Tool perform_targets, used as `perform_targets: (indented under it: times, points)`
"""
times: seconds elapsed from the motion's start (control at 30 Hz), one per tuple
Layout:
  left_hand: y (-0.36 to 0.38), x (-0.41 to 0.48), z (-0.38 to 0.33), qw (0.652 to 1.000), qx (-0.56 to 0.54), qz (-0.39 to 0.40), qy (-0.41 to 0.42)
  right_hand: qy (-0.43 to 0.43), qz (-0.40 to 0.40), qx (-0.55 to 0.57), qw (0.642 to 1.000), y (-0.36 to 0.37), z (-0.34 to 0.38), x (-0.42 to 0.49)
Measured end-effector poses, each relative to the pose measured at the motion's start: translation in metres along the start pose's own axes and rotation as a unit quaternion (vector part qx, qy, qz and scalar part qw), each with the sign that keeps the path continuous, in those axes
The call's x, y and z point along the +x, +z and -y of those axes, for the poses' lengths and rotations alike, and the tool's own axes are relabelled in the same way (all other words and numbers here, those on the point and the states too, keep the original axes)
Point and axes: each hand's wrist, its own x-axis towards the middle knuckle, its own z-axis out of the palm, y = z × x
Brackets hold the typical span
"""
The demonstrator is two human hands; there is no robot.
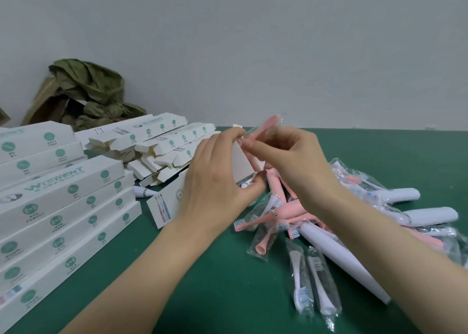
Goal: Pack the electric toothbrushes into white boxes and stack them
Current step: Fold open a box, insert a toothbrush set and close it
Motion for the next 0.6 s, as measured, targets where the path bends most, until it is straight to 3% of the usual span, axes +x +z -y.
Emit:
perform_targets:
  times: [0.17,0.27,0.4,0.6]
  points:
    - [0.0031,-0.0011,0.0024,1.0,0.008,0.01,0.008,0.003,0.019,-0.069,0.997,0.0024,-0.0037,0.002]
    - [0.0026,0.0006,0.0066,1.0,0.017,0.008,-0.007,0.021,0.021,-0.029,0.999,-0.0001,-0.0026,0.006]
    - [0.0013,0.0009,0.0056,1.0,0.018,-0.001,-0.006,-0.015,-0.045,0.032,0.998,-0.0022,-0.0058,0.0064]
    - [0.0019,0.0,0.0026,1.0,0.016,0.002,-0.006,-0.101,-0.04,-0.119,0.987,0.0001,-0.0091,0.0023]
